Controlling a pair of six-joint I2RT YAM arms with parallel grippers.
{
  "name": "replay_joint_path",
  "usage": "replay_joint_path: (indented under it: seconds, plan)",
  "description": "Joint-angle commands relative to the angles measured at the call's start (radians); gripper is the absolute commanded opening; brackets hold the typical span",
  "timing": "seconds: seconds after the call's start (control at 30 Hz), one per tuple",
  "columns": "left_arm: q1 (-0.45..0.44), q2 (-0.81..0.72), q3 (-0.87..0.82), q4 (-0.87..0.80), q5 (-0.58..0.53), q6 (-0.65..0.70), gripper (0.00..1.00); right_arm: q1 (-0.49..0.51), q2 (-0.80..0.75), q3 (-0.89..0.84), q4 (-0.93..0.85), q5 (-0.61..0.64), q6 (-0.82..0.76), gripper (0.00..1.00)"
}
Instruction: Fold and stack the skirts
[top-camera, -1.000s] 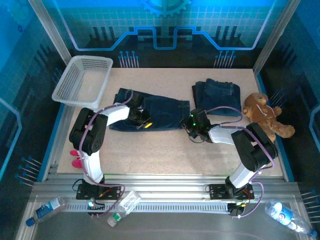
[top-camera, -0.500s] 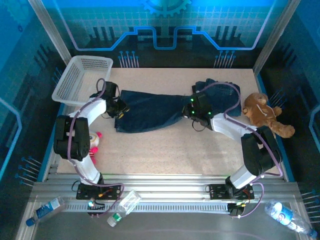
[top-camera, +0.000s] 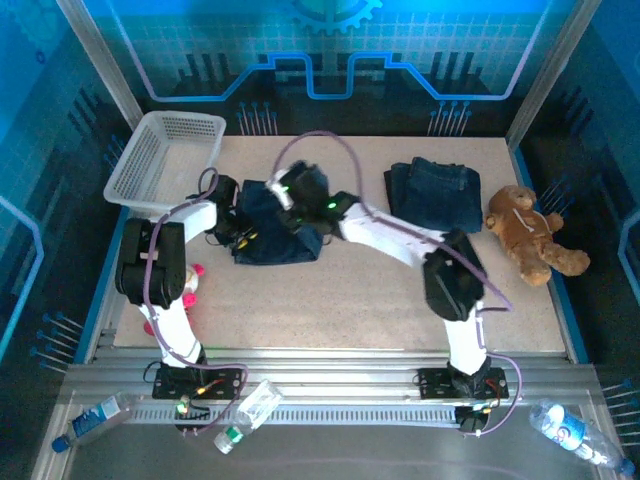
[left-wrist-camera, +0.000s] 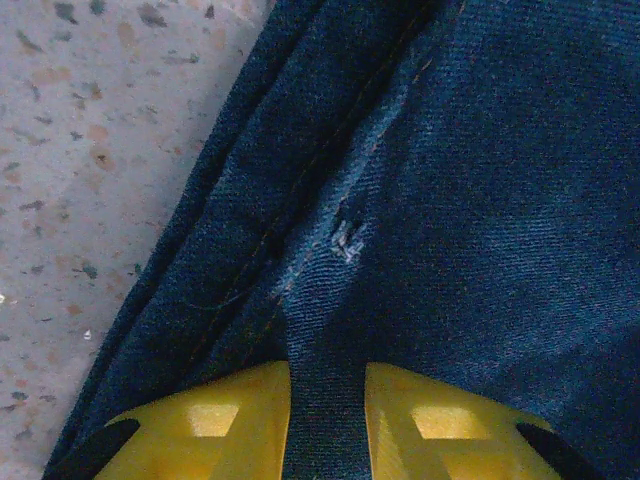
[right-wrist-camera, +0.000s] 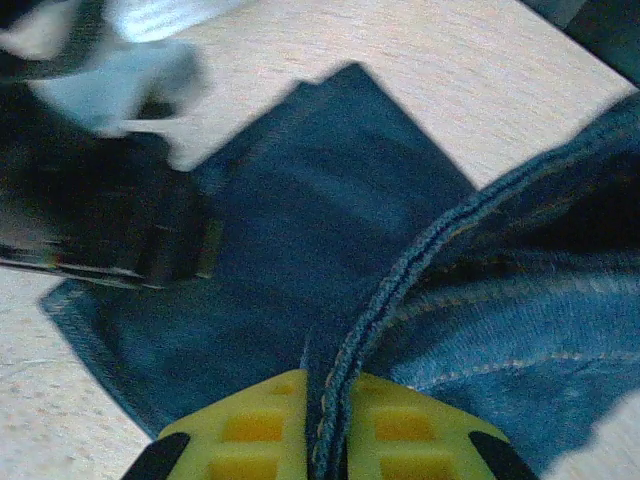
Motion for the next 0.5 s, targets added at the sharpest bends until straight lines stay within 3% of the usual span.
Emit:
replay_joint_path:
  seconds: [0.0, 0.23, 0.33, 0.47]
  plan:
    - [0.016, -0.014, -0.046, -0.008, 0.061, 0.006, 0.28, 0.056, 0.176, 0.177, -0.118, -0.058, -0.078, 0.00]
    - [0.041, -0.021, -0.091, 0.021, 0.097, -0.002, 0.25, 0.059, 0.472, 0.593, -0.353, -0.010, 0.183, 0.00]
    - [0.052, -0.028, -0.086, 0.005, 0.100, 0.005, 0.26, 0.066, 0.472, 0.611, -0.351, -0.043, 0.188, 0.00]
    - [0.098, -0.115, -0.074, -0.040, 0.081, 0.017, 0.38, 0.059, 0.435, 0.582, -0.343, -0.088, 0.218, 0.05]
